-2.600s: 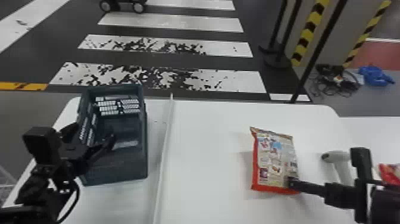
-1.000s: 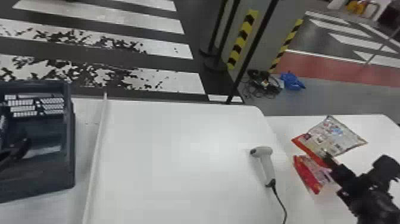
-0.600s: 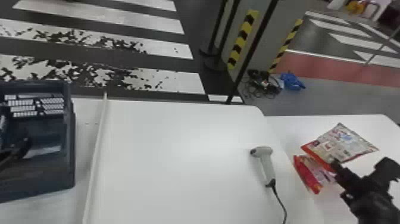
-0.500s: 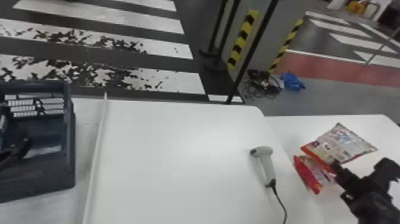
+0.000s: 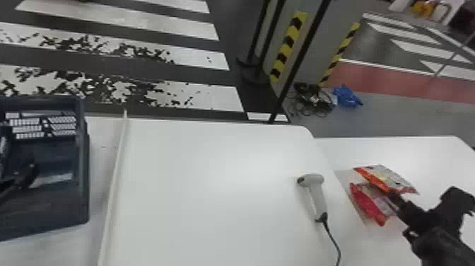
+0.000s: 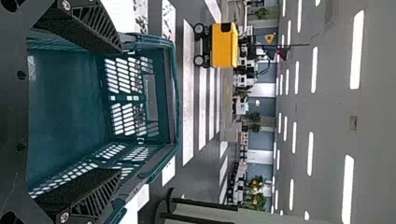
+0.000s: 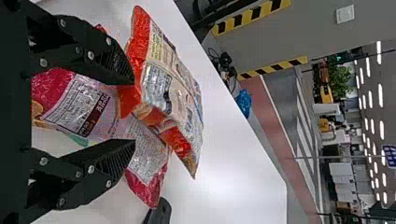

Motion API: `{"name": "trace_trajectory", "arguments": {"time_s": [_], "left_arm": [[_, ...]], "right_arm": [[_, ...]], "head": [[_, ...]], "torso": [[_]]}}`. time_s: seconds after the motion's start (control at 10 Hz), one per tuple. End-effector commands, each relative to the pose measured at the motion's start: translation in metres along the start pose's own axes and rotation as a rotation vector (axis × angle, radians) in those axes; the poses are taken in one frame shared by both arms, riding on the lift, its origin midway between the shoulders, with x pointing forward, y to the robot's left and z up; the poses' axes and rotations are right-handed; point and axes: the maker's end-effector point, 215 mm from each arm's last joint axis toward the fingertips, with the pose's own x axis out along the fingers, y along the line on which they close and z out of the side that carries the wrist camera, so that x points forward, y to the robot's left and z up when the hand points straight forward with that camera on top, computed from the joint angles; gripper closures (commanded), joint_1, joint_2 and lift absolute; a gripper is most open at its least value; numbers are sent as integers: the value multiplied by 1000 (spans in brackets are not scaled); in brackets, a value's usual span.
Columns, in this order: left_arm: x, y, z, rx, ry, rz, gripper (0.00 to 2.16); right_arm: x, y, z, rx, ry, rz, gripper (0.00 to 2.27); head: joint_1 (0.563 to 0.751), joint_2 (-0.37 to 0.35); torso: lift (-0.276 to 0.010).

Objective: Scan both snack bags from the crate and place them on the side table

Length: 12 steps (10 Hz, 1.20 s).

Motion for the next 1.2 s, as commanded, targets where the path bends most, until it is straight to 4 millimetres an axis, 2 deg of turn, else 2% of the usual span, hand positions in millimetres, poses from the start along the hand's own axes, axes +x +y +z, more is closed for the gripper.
{"name": "trace_trajectory", "arguments": {"time_s": [0.0,0.2,0.5,0.6,0.7,1.1], "left_arm": [[-1,-2,3,-3,-6,-3,87],[0,-10,5,-10,-11,-12,87],[-1,-30,19,-8,-30,-34,87],[-3,-38,21,-7,-30,-45,87],[-4,-48,21,-4,-30,-61,87],[-9,-95,3,-9,9,-115,87]], "right_arm": [[-9,10,13,-49,-87,14,46],[-46,71,28,-167,-203,126,46],[-115,197,16,-246,-269,330,46],[-136,233,19,-294,-289,400,46],[-156,266,7,-329,-288,465,46],[-203,349,-50,-369,-286,592,49]], "head": [[695,-350],[695,-350],[695,-350],[695,-350],[695,-330],[695,-234]], "torso": [[-98],[-98],[-98],[-98],[-98],[-98]]}}
